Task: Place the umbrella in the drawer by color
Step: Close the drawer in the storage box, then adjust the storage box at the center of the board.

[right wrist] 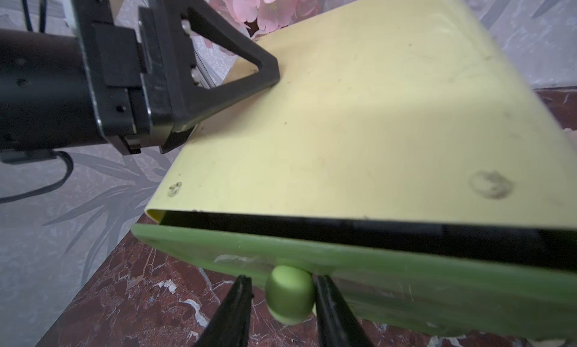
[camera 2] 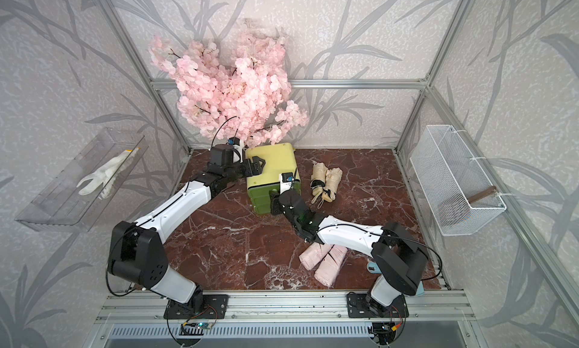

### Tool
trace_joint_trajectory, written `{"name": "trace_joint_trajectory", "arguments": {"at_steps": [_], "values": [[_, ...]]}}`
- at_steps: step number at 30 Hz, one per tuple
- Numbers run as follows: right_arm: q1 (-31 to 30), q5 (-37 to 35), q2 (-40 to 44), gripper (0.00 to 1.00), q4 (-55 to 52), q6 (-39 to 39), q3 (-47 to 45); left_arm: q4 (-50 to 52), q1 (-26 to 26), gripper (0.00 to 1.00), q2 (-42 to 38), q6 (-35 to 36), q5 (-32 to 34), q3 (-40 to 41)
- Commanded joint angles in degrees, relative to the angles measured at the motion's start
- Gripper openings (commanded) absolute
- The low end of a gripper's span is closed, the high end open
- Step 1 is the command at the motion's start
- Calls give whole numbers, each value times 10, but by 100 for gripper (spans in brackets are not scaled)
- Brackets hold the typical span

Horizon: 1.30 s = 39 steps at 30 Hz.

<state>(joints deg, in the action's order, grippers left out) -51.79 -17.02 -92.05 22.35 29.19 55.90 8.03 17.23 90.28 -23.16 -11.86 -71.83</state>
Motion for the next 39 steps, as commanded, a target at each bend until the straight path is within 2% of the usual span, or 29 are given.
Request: {"name": "trace_joint_trajectory", "arguments": {"at_steps": [1,6,9,15,18,21,25,29,34,39], "values": [[14,12,-9,38,40,-12,26,26,24,96,-17,2,-35,13],[22,19,-12,40,36,-13,27,26,27,96,-28,0,-29,16],[36,47,6,46,6,-6,18,33,27,97,-41,-3,-13,18],[60,85,126,54,-120,-20,-28,40,25,99,-56,-9,12,26],[82,88,190,60,-220,-39,-14,32,25,99,-57,-14,10,29],[135,141,214,68,-279,-41,17,26,25,99,-54,-21,3,32],[212,240,149,74,-311,-32,88,18,25,99,-50,-31,-4,37],[245,330,57,82,-295,-17,164,16,26,99,-57,-35,-6,42],[248,380,-36,83,-291,-6,247,3,32,99,-72,-45,-10,59],[248,400,-95,83,-279,13,273,-2,52,99,-83,-51,-6,71]]}}
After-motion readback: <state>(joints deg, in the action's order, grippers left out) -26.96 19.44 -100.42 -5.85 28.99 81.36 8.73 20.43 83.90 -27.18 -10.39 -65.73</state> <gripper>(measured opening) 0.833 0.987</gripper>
